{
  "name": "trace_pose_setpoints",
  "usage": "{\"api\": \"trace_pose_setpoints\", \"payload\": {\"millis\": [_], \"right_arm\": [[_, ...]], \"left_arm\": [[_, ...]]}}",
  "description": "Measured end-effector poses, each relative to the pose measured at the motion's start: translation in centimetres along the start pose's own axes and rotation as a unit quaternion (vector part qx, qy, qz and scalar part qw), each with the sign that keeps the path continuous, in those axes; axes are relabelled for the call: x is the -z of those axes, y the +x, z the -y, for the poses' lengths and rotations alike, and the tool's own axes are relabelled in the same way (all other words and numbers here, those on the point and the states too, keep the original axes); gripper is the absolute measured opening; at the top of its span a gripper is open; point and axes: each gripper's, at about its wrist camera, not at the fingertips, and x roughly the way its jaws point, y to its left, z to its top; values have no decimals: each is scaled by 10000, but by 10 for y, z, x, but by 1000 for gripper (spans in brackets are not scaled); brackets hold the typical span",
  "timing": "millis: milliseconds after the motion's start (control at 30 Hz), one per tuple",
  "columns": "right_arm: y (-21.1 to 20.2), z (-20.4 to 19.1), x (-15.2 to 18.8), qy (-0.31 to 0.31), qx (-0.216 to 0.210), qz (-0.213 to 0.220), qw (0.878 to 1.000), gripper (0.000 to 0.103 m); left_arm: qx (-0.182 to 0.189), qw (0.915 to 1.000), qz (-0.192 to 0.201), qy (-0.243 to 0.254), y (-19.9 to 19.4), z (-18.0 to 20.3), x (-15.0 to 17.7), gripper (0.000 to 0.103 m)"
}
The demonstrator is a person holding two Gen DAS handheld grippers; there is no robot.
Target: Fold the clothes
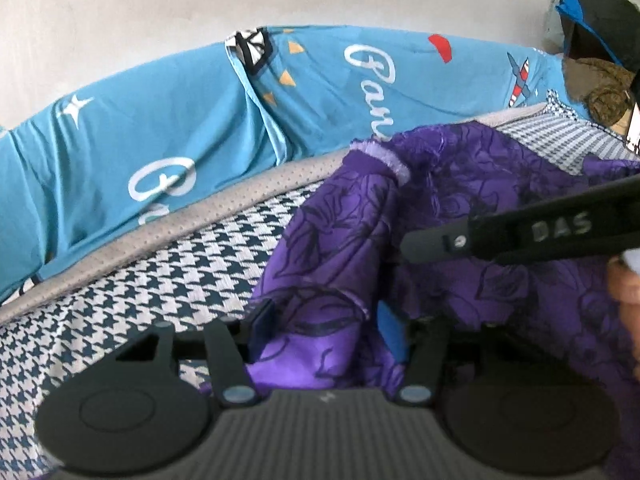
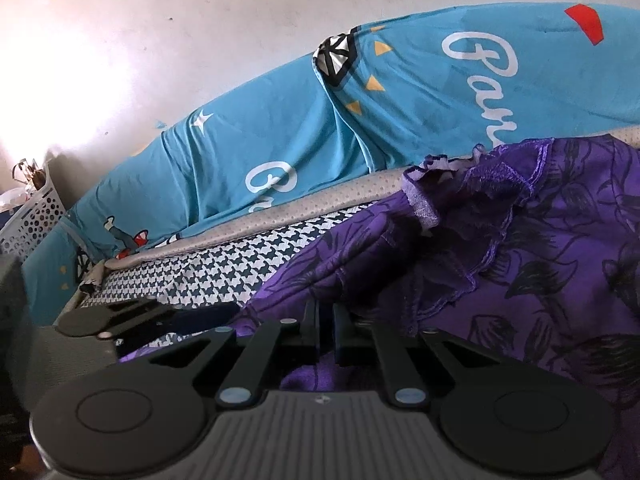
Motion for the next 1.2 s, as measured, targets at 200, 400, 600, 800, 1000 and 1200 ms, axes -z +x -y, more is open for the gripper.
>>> {"api": "trace_pose_setpoints", "payload": {"millis": [200, 400, 600, 800, 1000, 1200], "right_arm": [[-3, 0, -1, -40, 35, 35, 10000, 9], [-3, 0, 0, -49, 82, 25, 10000, 9], [-1, -1, 1, -56, 137, -38, 9999, 9], [2, -1, 2, -38, 227, -84, 9997, 9], [3, -1, 2, -8, 269, -88, 9996, 9], [2, 0, 3, 29, 310, -72, 9995, 9]], "left_arm": [[121, 9998, -101, -125, 7, -5, -1, 37], [246, 9995, -75, -176, 1, -10, -4, 34], [261, 9996, -7, -81, -2, -4, -7, 32], [118, 9999, -48, 63, 1, 2, -6, 16], [-55, 9999, 16, 154, 1, 7, -5, 10], [-396, 9983, 143, 401, -2, 17, -5, 8]]}}
